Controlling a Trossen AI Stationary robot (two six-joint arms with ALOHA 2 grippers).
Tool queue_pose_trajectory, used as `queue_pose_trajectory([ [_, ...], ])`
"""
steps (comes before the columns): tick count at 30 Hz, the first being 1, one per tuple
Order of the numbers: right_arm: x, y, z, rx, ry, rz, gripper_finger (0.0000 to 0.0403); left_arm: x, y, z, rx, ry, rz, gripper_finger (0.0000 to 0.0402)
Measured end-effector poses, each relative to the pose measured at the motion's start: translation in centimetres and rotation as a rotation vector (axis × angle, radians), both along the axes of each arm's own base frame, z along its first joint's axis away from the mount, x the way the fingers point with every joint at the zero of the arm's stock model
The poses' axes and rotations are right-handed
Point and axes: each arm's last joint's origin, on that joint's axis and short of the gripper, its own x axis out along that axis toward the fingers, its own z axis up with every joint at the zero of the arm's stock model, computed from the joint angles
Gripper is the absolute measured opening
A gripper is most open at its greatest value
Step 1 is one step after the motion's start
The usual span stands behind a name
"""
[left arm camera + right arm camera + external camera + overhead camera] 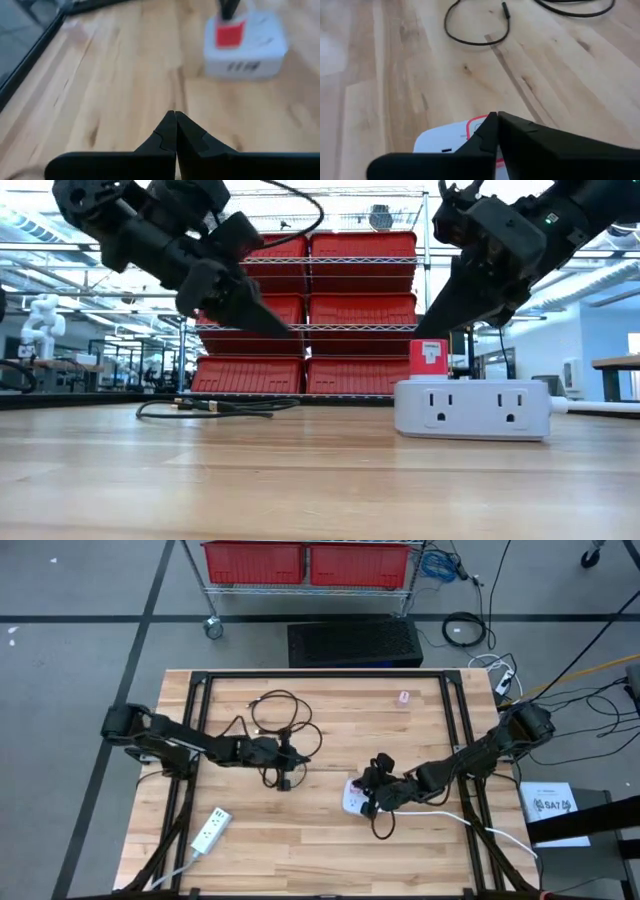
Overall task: Insert USB
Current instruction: Insert the red charger adapter into the right white outlet extension, then insert the top black USB cable into the red charger adapter
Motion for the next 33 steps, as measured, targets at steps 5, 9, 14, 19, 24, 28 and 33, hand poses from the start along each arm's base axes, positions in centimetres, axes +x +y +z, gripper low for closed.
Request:
queue_pose_trajectory([
  [5,0.2,0.1,0.1,0.002,-0.025,0.027,0.0016,-1.3,0.5,0.2,0.023,0.093,0.154,0.0000],
  [9,0.3,0.2,0.4,-0.012,-0.029,0.053,0.0039,-2.3,1.6,-0.1,0.021,0.165,0.328,0.0000],
  [14,0.9,0.4,1.4,-0.044,-0.034,0.091,0.0075,-3.0,3.5,-0.6,-0.014,0.216,0.508,0.0007],
  [19,1.5,0.7,2.5,-0.081,-0.037,0.118,0.0111,-3.7,4.8,-1.2,-0.049,0.305,0.510,0.0038],
  [24,1.6,0.6,2.6,-0.104,-0.024,0.129,0.0138,-4.2,5.5,-1.6,-0.065,0.366,0.504,0.0078],
  [28,1.7,0.3,2.6,-0.112,-0.023,0.123,0.0150,-4.4,6.5,-1.7,-0.074,0.375,0.547,0.0103],
  [33,1.8,0.0,2.7,-0.129,-0.019,0.124,0.0153,-4.7,7.9,-2.3,-0.064,0.418,0.583,0.0113],
])
